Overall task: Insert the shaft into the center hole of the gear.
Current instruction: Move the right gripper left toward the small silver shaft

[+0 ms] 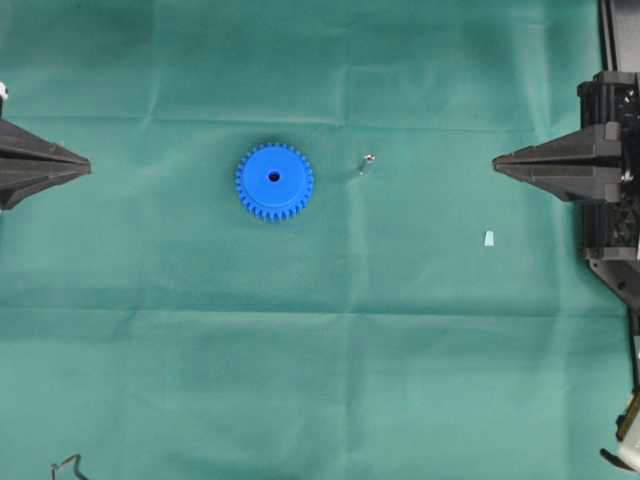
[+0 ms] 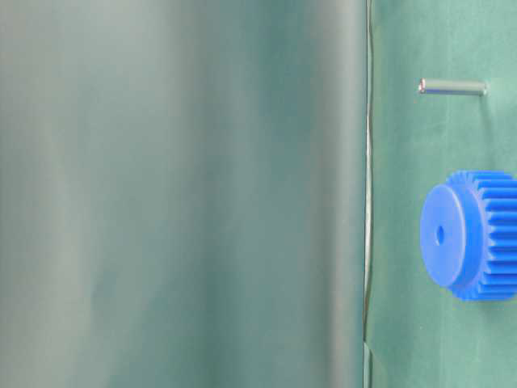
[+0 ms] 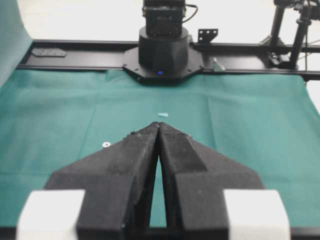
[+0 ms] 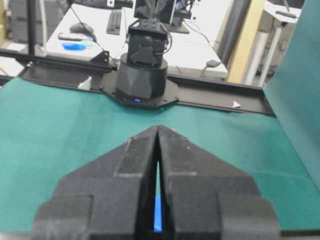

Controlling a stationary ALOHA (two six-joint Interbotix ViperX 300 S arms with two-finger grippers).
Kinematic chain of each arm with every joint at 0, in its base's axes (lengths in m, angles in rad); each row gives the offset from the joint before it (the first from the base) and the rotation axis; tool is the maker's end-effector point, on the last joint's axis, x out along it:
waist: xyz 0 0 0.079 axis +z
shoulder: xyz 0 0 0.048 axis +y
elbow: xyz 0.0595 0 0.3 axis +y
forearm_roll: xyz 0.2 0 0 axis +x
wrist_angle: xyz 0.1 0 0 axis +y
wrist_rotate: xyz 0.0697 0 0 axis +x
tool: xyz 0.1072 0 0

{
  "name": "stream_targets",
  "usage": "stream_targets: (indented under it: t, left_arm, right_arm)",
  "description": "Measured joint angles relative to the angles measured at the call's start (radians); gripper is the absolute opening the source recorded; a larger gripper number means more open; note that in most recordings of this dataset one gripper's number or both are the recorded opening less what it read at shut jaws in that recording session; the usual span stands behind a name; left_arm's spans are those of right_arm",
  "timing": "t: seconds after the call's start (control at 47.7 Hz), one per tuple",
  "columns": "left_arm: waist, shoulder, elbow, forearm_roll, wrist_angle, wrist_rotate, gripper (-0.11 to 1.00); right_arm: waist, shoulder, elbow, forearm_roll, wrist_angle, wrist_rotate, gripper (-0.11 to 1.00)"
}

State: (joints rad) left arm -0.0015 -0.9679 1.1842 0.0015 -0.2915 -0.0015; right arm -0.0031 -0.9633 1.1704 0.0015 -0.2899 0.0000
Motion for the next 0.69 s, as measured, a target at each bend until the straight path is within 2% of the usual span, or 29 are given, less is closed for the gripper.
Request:
stream_targets:
  t: [0.377,0.503,0.692]
  left_arm:
    - [-0.005,0.003,-0.029,0.012,0.058,-0.012,0.00]
    - [-0.006,0.005,-0.029,0.012,0.061,-0.012,0.00]
    - [-0.005,0.005,-0.029,0.012,0.063,-0.012,0.00]
  right_arm:
    - [-0.005,0.000,-0.034,0.000,0.137,0.006,0.03]
    - [-0.052,0.028,-0.051,0.002,0.146,0.008,0.03]
    - [-0.138,0.140,-0.080,0.011,0.147,0.011,0.03]
